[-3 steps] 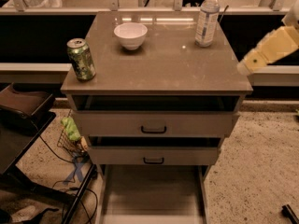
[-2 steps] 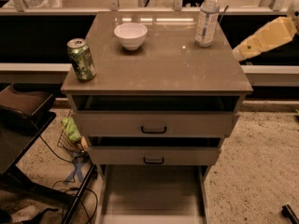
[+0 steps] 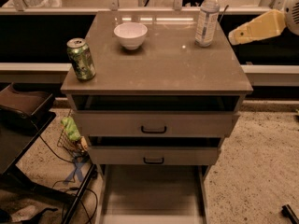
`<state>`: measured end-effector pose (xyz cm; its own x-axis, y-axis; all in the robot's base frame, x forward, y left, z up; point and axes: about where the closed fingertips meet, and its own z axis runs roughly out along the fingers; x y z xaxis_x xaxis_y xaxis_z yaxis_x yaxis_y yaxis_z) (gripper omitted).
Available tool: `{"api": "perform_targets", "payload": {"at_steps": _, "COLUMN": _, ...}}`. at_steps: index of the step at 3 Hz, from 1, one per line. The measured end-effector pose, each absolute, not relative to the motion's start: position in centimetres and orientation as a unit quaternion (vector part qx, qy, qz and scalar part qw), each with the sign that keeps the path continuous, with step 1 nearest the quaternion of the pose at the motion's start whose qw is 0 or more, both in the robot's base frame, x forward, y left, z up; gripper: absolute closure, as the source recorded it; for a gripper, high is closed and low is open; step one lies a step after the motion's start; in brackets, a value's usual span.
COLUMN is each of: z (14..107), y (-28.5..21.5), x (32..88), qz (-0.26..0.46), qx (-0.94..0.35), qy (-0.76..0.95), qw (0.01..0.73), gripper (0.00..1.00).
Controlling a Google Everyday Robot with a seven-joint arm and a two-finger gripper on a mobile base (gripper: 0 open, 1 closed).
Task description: Move blue plastic bottle near green can
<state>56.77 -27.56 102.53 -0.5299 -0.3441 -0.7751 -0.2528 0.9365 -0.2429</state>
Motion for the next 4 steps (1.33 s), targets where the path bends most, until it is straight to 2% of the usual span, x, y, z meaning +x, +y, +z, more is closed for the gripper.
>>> {"api": "perform_targets", "payload": {"at_steps": 1, "z": 103.9, "y": -27.6, "x": 60.2, "qz": -0.062, "qx": -0.152, "qy": 0.857, "qw": 0.489, "gripper": 0.0}}
{"api": "perform_targets", "payload": {"at_steps": 2, "z": 105.4, "y": -27.2, "x": 60.6, "qz": -0.061, "qx": -0.153, "qy": 0.851, "qw": 0.499, "gripper": 0.0}}
{"api": "perform_targets", "payload": {"at_steps": 3, "z": 105.1, "y": -26.9, "x": 60.8, "qz": -0.047, "qx": -0.148, "qy": 0.848, "qw": 0.507, "gripper": 0.0}}
{"api": "perform_targets", "payload": {"at_steps": 4, "z": 104.2, "y": -25.7, "x": 63.4, "qz": -0.004, "qx": -0.142, "qy": 0.831, "qw": 0.538, "gripper": 0.0}}
